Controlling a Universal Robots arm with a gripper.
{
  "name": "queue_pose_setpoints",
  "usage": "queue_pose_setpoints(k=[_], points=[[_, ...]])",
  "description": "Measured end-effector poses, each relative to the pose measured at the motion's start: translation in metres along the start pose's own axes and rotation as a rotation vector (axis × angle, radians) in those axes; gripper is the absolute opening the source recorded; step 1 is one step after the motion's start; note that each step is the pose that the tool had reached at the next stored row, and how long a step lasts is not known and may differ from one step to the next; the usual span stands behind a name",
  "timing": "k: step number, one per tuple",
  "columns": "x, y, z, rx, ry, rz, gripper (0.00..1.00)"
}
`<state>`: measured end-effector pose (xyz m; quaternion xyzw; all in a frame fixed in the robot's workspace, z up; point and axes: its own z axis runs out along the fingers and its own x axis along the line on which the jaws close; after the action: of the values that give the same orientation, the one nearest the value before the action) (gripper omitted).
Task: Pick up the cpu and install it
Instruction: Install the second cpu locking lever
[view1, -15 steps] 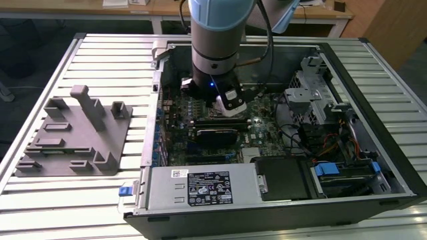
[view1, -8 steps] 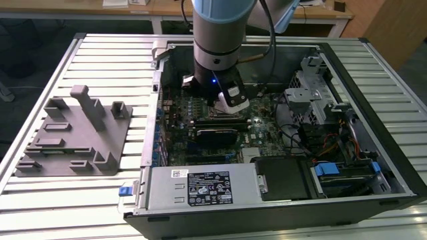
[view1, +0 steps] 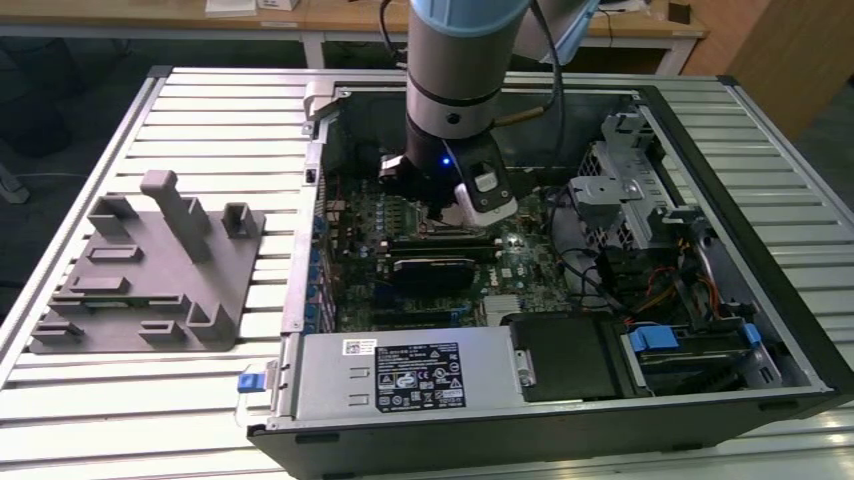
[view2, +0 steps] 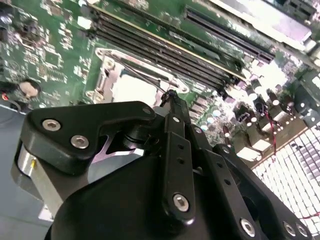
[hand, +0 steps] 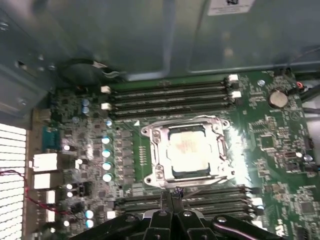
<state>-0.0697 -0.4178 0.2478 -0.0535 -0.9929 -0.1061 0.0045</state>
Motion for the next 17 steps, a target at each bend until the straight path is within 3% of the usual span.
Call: queue_pose_setpoints(k=[7, 17], points=[[-0.0039, -0.0003, 0.0037, 0.0257, -0.0028, 0.0, 0.11], [-0.0043, -0.0032, 0.0181, 0.0291, -0.0024, 0.0, 0.11]])
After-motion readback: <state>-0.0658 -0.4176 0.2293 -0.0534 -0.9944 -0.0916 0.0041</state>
